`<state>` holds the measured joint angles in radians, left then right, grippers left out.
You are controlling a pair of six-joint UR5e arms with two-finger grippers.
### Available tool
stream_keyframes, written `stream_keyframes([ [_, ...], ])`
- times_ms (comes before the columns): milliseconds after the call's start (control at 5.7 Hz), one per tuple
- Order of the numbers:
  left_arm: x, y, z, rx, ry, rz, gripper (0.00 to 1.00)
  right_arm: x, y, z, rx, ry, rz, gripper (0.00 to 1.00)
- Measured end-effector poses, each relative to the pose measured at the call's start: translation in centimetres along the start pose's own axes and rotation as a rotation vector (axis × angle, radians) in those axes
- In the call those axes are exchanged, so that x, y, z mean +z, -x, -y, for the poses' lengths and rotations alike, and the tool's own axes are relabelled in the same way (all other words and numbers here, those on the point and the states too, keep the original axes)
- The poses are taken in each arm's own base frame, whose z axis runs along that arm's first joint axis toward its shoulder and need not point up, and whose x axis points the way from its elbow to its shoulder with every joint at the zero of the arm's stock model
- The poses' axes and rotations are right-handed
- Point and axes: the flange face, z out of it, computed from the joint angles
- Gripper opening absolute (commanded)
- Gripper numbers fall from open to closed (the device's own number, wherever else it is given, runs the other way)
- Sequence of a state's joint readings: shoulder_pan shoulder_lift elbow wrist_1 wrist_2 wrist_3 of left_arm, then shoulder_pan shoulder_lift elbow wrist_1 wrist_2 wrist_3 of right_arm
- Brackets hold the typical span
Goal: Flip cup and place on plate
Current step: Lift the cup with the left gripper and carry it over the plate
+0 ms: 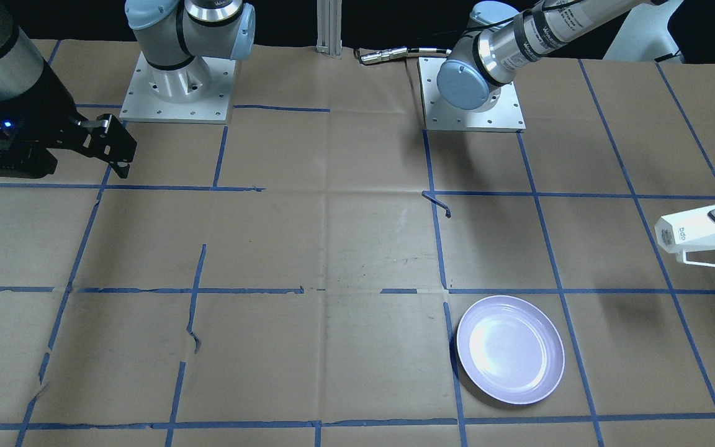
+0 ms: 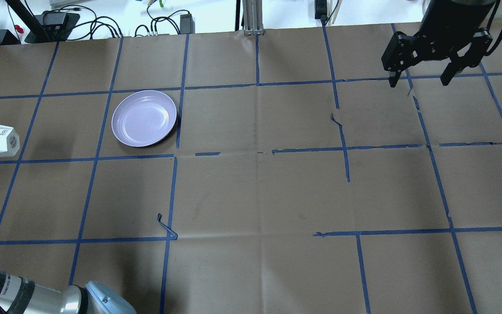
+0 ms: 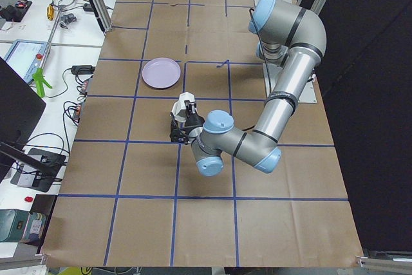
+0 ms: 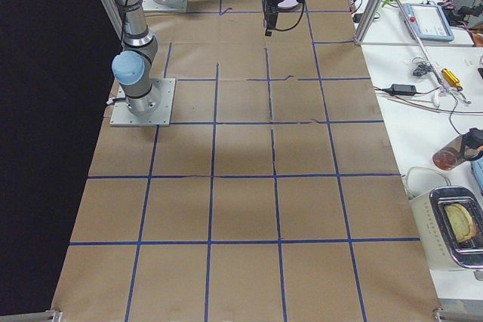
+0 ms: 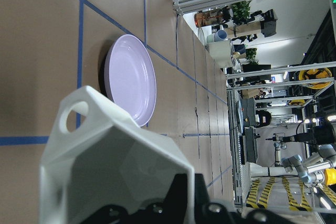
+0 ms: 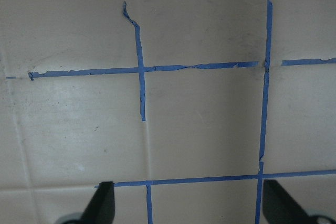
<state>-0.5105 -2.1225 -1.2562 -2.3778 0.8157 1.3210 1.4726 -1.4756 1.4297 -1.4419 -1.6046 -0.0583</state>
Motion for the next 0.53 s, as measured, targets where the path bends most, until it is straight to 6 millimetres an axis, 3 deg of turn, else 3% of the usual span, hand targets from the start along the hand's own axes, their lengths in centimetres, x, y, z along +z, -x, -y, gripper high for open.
stream_keyframes([
  [175, 0.7, -5.5, 0.6, -0.027, 0.005, 0.066, 0.0, 0.0, 0.0, 0.0, 0.0, 0.0, 0.0, 1.0],
  [351, 3.5, -11.3, 2.3, -0.025, 0.034, 0.188, 0.0, 0.0, 0.0, 0.0, 0.0, 0.0, 0.0, 1.0],
  [526, 7.9, -16.3, 4.9, 0.0, 0.088, 0.388, 0.0, 0.0, 0.0, 0.0, 0.0, 0.0, 0.0, 1.0],
])
